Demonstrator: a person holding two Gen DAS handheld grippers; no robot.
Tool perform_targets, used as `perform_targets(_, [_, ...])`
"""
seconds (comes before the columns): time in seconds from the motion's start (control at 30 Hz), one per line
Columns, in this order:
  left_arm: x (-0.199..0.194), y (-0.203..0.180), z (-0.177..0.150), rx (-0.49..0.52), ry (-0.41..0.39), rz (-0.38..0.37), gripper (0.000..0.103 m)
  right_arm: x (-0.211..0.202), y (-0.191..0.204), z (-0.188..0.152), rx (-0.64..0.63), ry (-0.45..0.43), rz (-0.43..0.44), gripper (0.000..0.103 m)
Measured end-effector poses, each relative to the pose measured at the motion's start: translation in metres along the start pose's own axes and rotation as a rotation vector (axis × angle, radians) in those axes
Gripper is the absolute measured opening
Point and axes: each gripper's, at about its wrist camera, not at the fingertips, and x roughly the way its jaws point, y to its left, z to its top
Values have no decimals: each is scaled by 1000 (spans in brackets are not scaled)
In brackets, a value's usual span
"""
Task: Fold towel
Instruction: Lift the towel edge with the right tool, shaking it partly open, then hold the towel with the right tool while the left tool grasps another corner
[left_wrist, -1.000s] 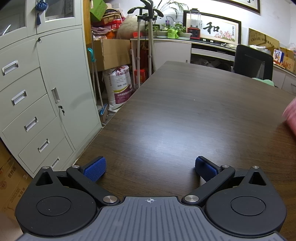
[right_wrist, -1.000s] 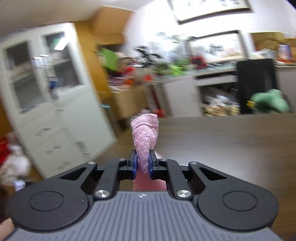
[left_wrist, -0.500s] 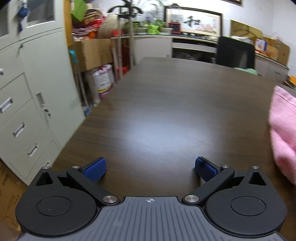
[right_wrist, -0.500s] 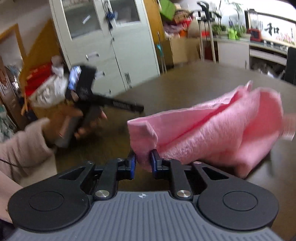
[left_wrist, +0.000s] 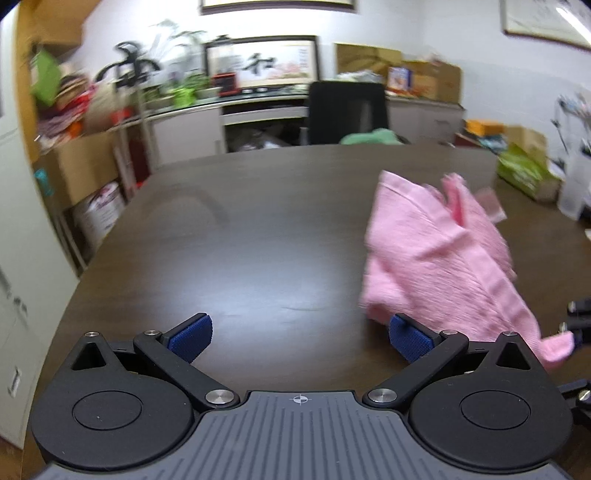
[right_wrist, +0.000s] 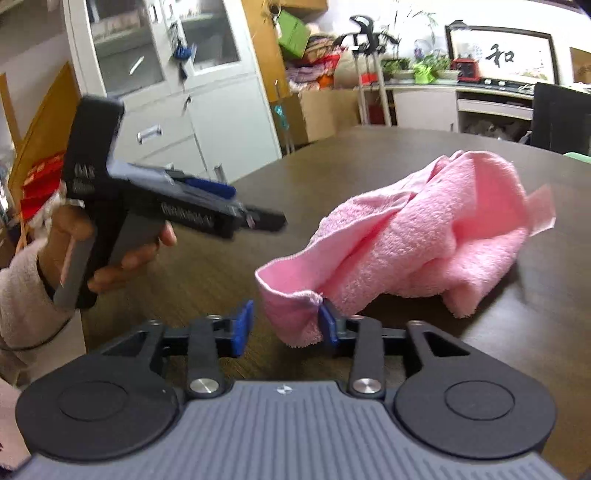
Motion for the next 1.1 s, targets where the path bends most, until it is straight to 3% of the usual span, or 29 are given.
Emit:
perform_targets(0.1, [13, -23, -4, 53, 13, -10, 103, -6, 0, -6, 16, -29, -1, 48])
perform_targets(0.23, [18, -27, -6, 44, 23, -30, 103, -3, 0, -13, 5, -47, -19, 49])
perform_targets(0.3, [16, -26, -7, 55, 27, -29, 103, 0, 2, -17, -14, -48, -41, 42])
perform_targets(0.37, [13, -22, -7, 65, 21, -14, 103, 1, 6, -21, -38, -50, -78, 25])
perform_targets(0.5, [3, -10, 3, 46, 2, 18, 103, 2, 17, -29, -72, -65, -104, 15])
perform_targets(0.6, [6, 0, 23, 17, -3, 54, 103, 4, 29, -33, -132, -42, -109, 12])
perform_targets(0.7, [16, 5, 47, -18, 16, 35, 103, 4, 42, -39, -185, -21, -115, 12])
perform_targets(0.87, [36, -4, 84, -17, 41, -23, 103, 8, 43, -43, -173, 17, -99, 12])
perform_targets(1.0, [64, -20, 115, 11, 59, 35, 103, 2, 45, -44, -158, 11, -93, 12])
perform_targets(1.1, [86, -23, 132, -39, 110, 9, 103, 2, 43, -44, -152, 16, -83, 12])
